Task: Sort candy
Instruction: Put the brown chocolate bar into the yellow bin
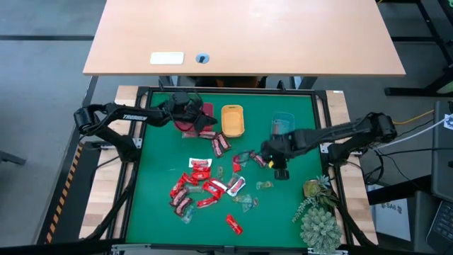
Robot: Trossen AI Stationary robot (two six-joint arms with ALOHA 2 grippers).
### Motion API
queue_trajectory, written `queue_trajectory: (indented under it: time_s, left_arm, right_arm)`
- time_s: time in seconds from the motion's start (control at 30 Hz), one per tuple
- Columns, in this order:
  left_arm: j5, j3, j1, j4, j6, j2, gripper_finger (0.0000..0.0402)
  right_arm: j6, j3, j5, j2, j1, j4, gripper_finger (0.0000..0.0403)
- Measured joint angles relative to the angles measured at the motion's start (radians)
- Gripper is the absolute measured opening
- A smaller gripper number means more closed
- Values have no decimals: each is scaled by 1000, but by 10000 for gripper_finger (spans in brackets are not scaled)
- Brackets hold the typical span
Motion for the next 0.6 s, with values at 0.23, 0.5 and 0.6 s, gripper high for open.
queue_trajectory:
  time_s: [0.23, 0.5, 0.6]
  left_arm:
    - [-42, 0, -34, 0, 0, 0, 75]
    - [-52, 0, -58, 0, 0, 0, 75]
    - [-53, 0, -65, 0, 0, 0, 75]
  right_arm:
    - [-2, -141, 66, 0, 48, 221, 117]
    - [-11, -258, 99, 0, 46, 359, 117]
    - [-11, -280, 114, 0, 46, 380, 117]
